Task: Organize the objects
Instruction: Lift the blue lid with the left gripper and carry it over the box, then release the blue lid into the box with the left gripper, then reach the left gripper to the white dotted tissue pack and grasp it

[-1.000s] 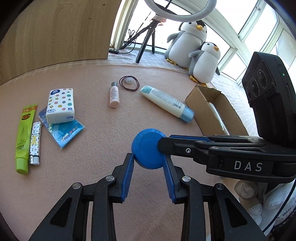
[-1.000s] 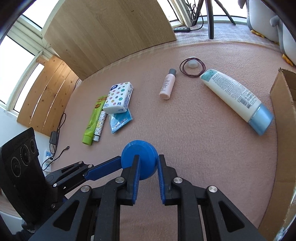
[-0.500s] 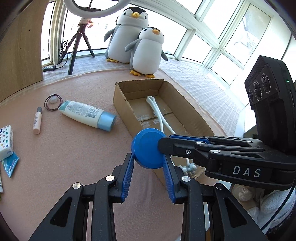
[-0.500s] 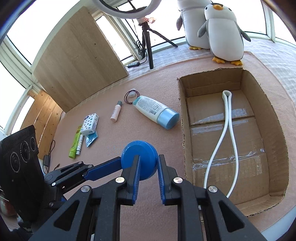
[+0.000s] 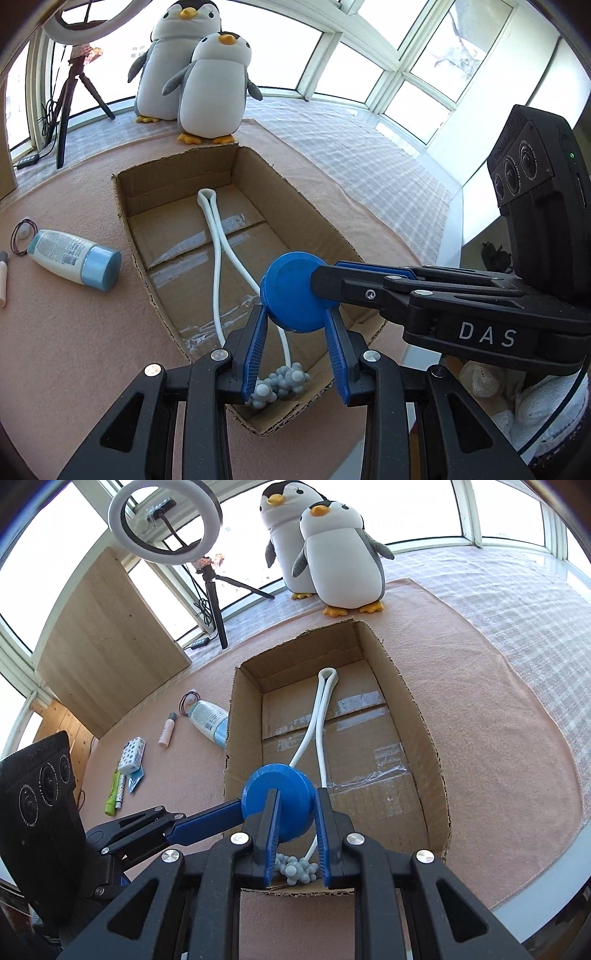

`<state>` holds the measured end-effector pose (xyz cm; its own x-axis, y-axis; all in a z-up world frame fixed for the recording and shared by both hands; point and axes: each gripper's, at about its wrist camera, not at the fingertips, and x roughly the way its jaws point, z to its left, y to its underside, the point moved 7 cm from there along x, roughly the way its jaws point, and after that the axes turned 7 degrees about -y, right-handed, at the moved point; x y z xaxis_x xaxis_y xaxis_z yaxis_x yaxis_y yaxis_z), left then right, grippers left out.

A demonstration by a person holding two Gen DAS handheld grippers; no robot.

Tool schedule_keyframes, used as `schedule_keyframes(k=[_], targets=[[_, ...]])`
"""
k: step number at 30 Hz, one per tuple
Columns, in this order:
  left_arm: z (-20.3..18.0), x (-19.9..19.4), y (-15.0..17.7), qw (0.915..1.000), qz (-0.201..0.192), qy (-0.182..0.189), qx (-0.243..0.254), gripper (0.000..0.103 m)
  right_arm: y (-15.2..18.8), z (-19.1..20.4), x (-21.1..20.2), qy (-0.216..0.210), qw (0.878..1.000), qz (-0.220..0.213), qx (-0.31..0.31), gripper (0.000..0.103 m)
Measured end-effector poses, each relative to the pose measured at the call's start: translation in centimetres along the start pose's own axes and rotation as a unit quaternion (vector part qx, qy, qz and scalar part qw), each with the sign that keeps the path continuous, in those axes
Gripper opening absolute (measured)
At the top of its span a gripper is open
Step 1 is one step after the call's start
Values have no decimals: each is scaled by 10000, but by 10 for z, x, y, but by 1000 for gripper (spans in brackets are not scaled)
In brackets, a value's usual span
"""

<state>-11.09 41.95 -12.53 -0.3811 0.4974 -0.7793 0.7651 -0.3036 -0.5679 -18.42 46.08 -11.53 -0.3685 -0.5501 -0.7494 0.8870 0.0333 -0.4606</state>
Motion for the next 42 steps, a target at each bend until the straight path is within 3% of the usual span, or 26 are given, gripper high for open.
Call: schedule_keyframes(k=[11,18,21,27,30,37,42], targets=[[-14,0,-4,9996,-78,-110,238,35,-6,-17,-11,78,9998,-140,88,17],[4,-11,0,9996,-111,-246,119,35,-6,-13,-10,84,9998,-157,125,18],[17,-19,2,9994,-131,-331,29,35,-6,-5,-6,78,9998,-150,98,24],[65,-45,14,9962,-191,-785,-327,39,-6,22,7,49,9998,-94,-186,40],[98,-61,23,9925,-218,-1033,-620,47,-6,39,18,-62,9997,-15,-241,45],[175,-105,44,9795,-394,-1508,-1274,57,-3,91,43,-223,9975,142,-659,47],[232,-133,56,9675,-471,-1850,-1657,58,1,128,58,-391,9951,191,-886,47]])
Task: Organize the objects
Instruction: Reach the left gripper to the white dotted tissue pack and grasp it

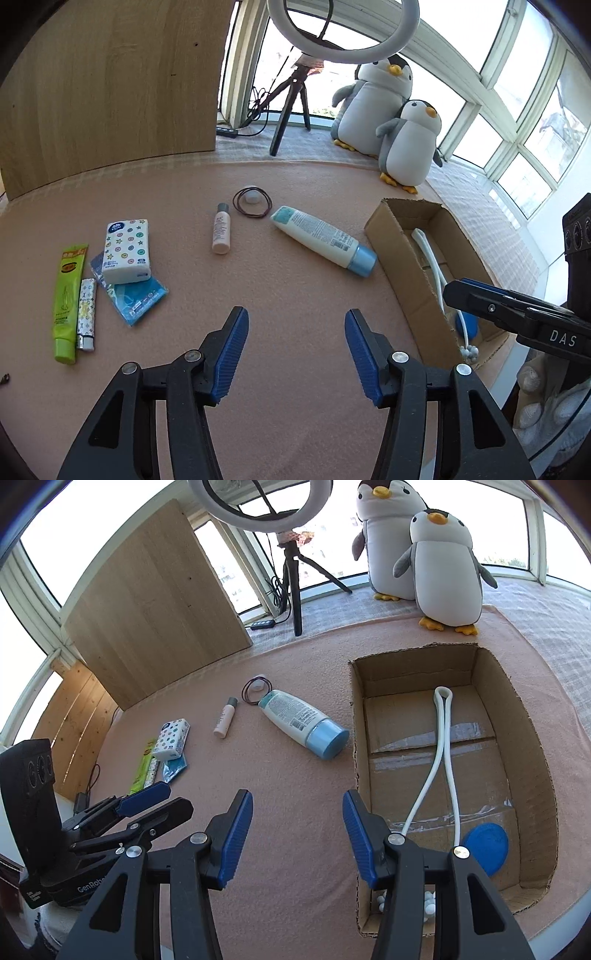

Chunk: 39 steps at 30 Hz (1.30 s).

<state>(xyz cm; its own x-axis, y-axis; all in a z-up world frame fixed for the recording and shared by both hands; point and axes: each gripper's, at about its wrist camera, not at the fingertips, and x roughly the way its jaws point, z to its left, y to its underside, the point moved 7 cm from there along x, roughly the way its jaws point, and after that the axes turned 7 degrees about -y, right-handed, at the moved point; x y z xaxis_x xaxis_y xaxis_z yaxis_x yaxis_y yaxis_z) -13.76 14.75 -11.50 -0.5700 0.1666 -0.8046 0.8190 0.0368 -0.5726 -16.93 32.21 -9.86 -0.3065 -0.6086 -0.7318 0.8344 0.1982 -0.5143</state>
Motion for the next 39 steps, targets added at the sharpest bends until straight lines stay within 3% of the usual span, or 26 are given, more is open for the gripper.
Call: schedule_keyframes(k=[10,18,31,39], targets=[[108,21,-34,9970,93,-484,-604,58,-4,44,17,-33,9997,-67,-229,49],[159,64,-72,9931,317,-642,-930,58,8,47,25,113,9997,95,-195,50],[186,124,-94,9885,666,-900,-1017,49,37,21,26,242,9991,296,201,49],[179,131,-82,9888,840,-859,-882,38,32,14,19,231,9991,217,279,49]])
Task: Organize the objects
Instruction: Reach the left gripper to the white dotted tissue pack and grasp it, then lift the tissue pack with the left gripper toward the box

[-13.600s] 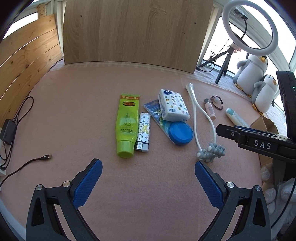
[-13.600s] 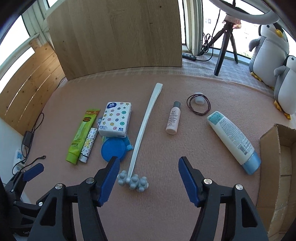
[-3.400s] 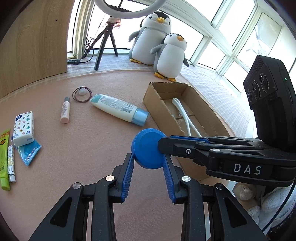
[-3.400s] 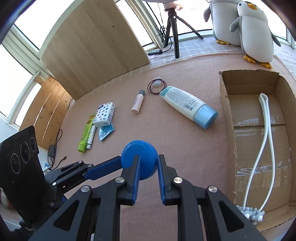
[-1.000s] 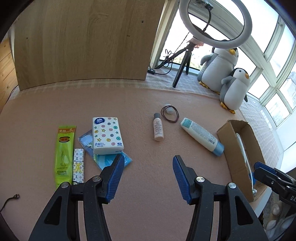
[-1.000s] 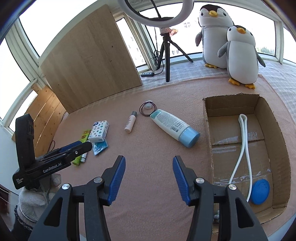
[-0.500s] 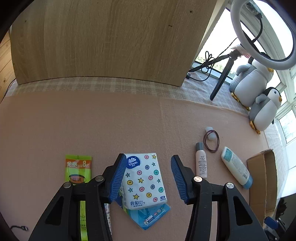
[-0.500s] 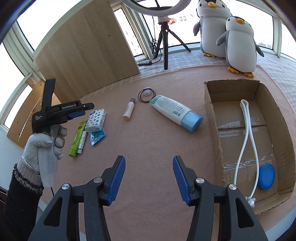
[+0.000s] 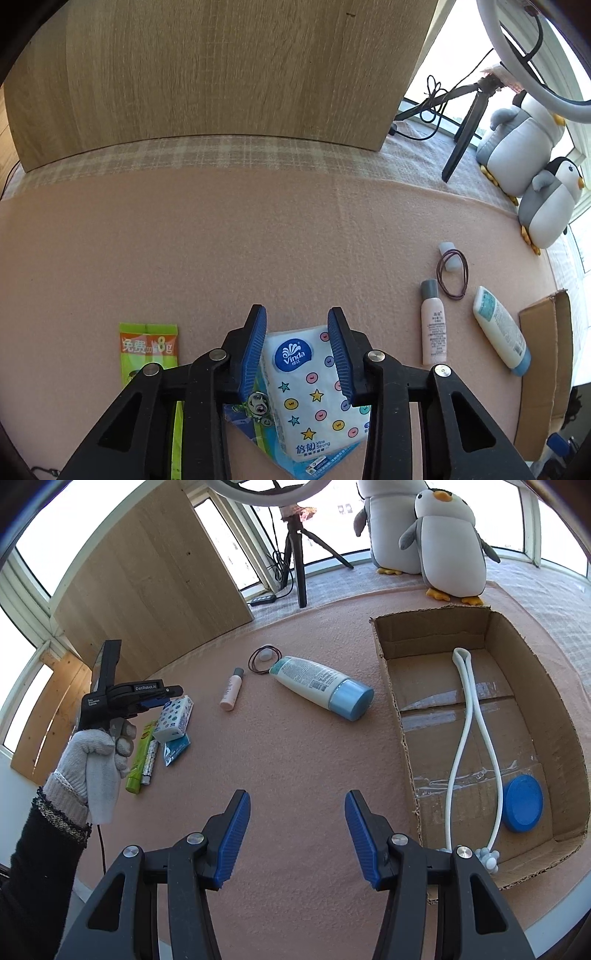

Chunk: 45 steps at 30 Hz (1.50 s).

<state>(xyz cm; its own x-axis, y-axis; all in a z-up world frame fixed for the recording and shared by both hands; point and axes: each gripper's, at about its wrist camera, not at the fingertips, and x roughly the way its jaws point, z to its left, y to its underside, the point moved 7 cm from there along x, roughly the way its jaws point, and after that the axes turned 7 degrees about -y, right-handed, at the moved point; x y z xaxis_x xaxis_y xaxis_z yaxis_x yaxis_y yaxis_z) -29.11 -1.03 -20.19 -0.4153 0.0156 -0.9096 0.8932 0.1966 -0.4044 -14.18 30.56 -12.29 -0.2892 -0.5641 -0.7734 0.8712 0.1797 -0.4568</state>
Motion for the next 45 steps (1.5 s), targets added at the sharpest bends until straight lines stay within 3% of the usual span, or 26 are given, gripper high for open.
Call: schedule_keyframes(k=[9,19,28,30,32,35,45], targets=[[-23,-21,38,9994,-45,218,271,35,-4,10,7,-134,9998,66,-139,49],[-72,-40,85,9947,-73,477,903,35,-3,19,13,-239,9992,152,-289,50],[-108,-59,141,9895,29,996,1046,35,2,15,15,-192,9994,146,-233,50],[-106,-69,148,9901,-10,1032,950,38,2,14,15,-227,9994,119,-234,50],[-102,-79,154,9907,-103,1033,875,52,2,14,17,-232,9993,83,-279,50],[-96,-90,163,9915,-132,977,848,62,0,14,20,-235,9991,39,-340,52],[-96,-97,186,9925,-34,1013,688,64,0,24,50,-411,9963,435,-618,56]])
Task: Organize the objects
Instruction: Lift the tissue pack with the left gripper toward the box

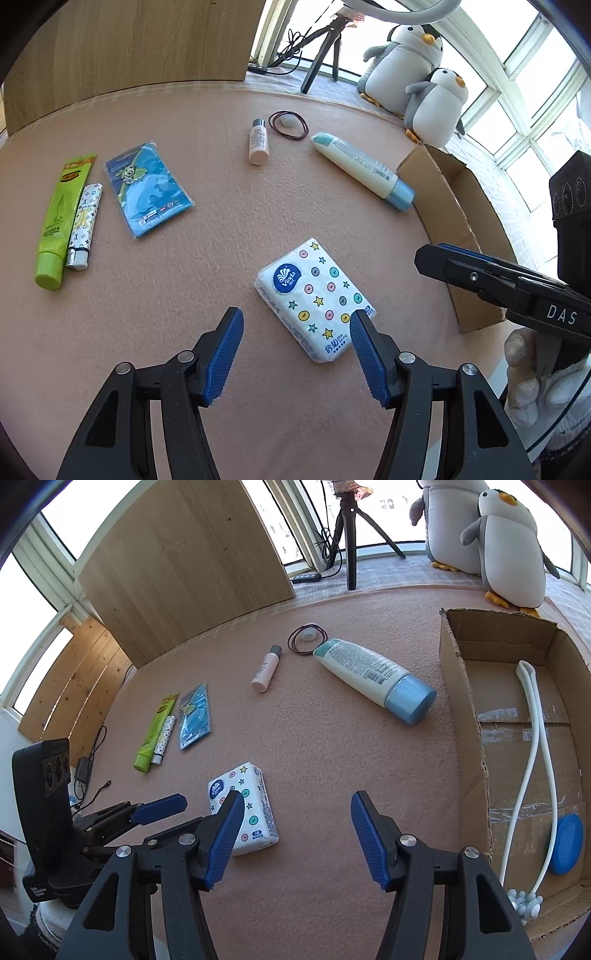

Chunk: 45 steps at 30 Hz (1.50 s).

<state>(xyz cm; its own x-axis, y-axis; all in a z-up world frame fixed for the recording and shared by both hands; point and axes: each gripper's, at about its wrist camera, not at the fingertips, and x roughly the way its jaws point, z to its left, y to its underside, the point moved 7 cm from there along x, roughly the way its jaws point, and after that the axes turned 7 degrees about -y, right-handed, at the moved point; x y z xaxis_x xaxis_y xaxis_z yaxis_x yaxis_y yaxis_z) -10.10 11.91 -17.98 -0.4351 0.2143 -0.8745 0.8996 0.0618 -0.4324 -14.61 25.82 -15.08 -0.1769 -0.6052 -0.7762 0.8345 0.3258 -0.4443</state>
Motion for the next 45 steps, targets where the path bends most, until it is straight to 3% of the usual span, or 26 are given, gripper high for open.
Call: schedule_keyframes(k=[14,25,45], targets=[[-4,-2,3,9999,-89,-88,87,63,4,10,26,-134,9984,532,-126,56],[-5,8,4,9999,-6,144,-72,51,4,22,47,-356,9952,886,-216,38],[-21,26,12,9991,242,331,-144,42,15,27,64,-679,9909,1146,-174,25]])
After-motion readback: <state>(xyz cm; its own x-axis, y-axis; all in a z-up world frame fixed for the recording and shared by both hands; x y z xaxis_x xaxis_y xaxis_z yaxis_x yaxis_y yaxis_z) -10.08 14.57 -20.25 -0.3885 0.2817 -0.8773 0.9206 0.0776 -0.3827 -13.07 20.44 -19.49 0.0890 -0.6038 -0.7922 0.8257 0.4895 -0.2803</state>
